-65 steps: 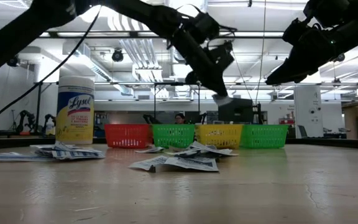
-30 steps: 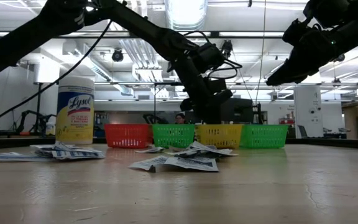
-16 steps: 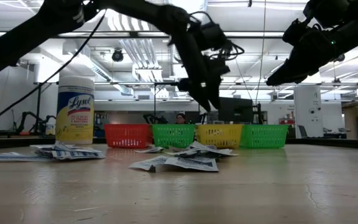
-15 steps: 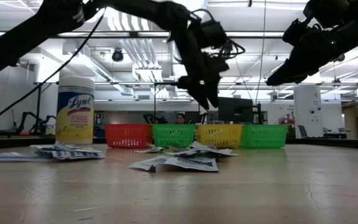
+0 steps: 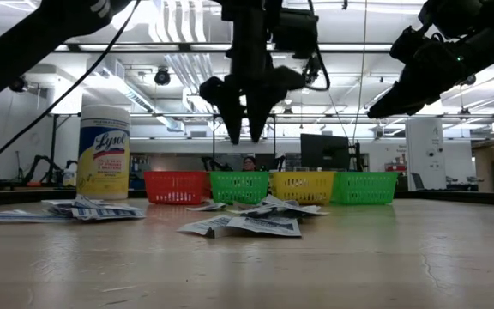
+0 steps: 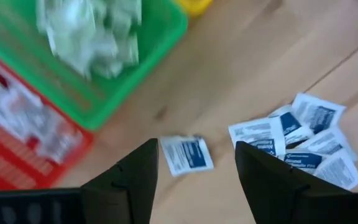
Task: Pick & Place First Aid Supplies
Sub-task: Put the alcohol pad into the yellow bin
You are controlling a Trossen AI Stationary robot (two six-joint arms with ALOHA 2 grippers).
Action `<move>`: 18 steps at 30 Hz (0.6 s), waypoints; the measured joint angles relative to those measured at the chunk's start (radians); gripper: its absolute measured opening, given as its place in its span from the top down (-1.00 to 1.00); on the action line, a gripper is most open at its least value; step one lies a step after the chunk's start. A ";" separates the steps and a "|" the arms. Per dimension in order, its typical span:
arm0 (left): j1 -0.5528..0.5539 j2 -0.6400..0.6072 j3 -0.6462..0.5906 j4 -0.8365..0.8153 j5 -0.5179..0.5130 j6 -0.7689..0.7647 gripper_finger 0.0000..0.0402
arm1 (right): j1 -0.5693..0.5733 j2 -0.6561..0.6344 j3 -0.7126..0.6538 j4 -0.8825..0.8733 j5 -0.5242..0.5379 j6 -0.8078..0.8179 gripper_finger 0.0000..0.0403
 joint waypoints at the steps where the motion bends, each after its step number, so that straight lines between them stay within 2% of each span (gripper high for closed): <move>1: -0.010 0.000 -0.019 0.000 0.000 -0.034 -0.03 | 0.000 0.000 0.000 0.000 0.000 0.000 0.28; 9: -0.090 0.000 -0.179 0.008 -0.044 -0.285 -0.03 | 0.000 0.000 0.000 -0.006 0.000 0.000 0.28; 18: -0.135 0.000 -0.282 0.178 -0.060 -0.378 -0.03 | 0.000 0.000 0.000 -0.006 0.000 -0.008 0.28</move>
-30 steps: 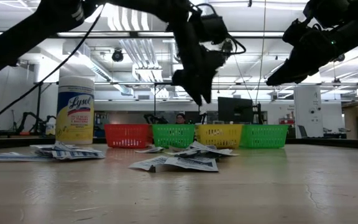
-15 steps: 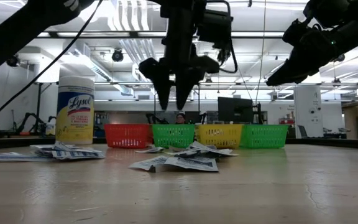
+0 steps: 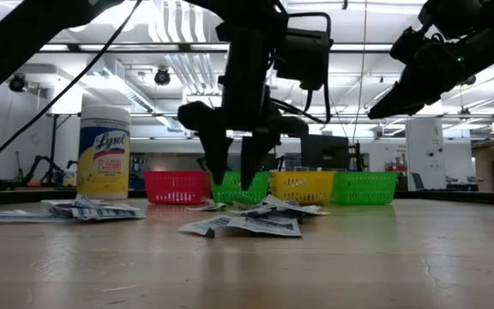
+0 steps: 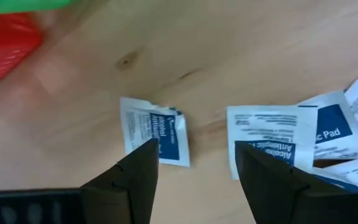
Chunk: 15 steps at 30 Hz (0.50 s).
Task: Pick & Place First Aid Supplies
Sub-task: Put the alcohol pad into the yellow bin
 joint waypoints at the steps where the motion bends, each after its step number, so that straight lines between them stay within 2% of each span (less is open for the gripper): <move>1: -0.002 0.000 -0.004 0.001 0.000 -0.006 -0.03 | 0.000 0.000 0.000 0.000 0.000 0.000 0.28; 15: -0.003 0.000 -0.094 0.053 -0.022 -0.039 -0.03 | 0.000 0.000 0.000 0.000 0.000 0.003 0.28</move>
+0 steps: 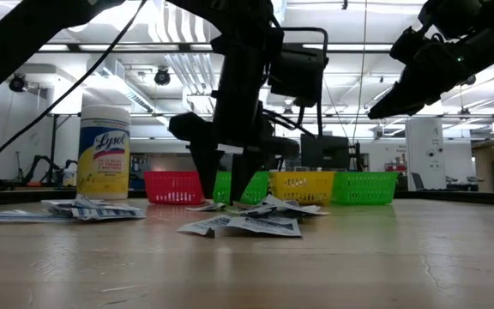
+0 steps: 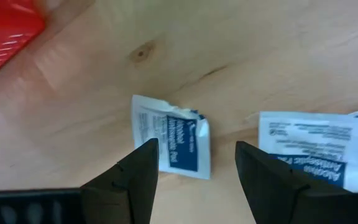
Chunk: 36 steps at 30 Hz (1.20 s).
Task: Pick & Place First Aid Supplies
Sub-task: Put the alcohol pad into the yellow bin
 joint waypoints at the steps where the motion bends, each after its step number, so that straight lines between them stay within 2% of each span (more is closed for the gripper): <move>1: 0.000 0.000 -0.002 0.002 0.000 0.000 -0.03 | 0.000 0.000 0.000 0.000 0.000 0.000 0.28; 16: 0.000 -0.006 -0.065 0.062 -0.006 -0.008 0.00 | 0.000 0.000 0.000 0.000 0.000 0.000 0.28; 30: 0.000 -0.003 -0.070 0.091 -0.010 -0.007 0.52 | 0.000 0.000 0.000 0.000 0.000 0.000 0.28; 36: 0.000 -0.005 -0.116 0.136 -0.009 -0.007 0.68 | 0.000 0.000 0.000 0.000 0.000 0.000 0.28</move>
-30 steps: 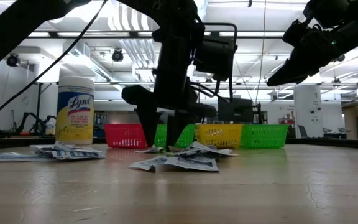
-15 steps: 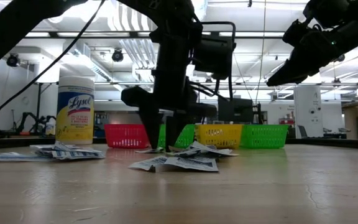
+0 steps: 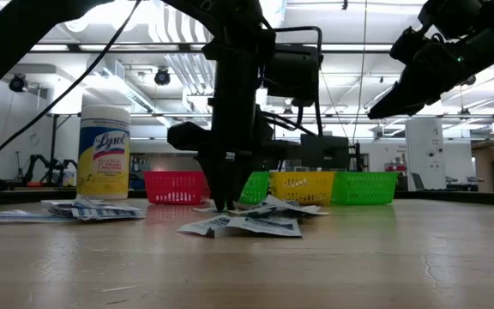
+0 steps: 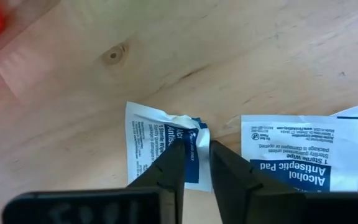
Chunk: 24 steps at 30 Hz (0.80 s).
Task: Pick & Place First Aid Supplies
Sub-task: Put the alcohol pad into the yellow bin
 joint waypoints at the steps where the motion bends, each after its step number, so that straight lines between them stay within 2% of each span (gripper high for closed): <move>1: 0.000 0.000 -0.013 0.014 0.004 0.000 0.71 | 0.000 0.000 0.000 0.000 0.000 0.000 0.28; 9: 0.000 0.000 -0.025 0.030 0.020 0.055 0.97 | 0.000 0.000 0.000 0.000 0.000 0.000 0.28; 18: 0.020 -0.016 0.107 -0.053 0.048 0.217 1.00 | 0.000 0.000 0.000 0.000 0.000 0.000 0.28; 24: 0.054 -0.125 0.192 -0.045 0.063 0.347 1.00 | 0.000 0.000 0.000 -0.003 0.000 0.000 0.28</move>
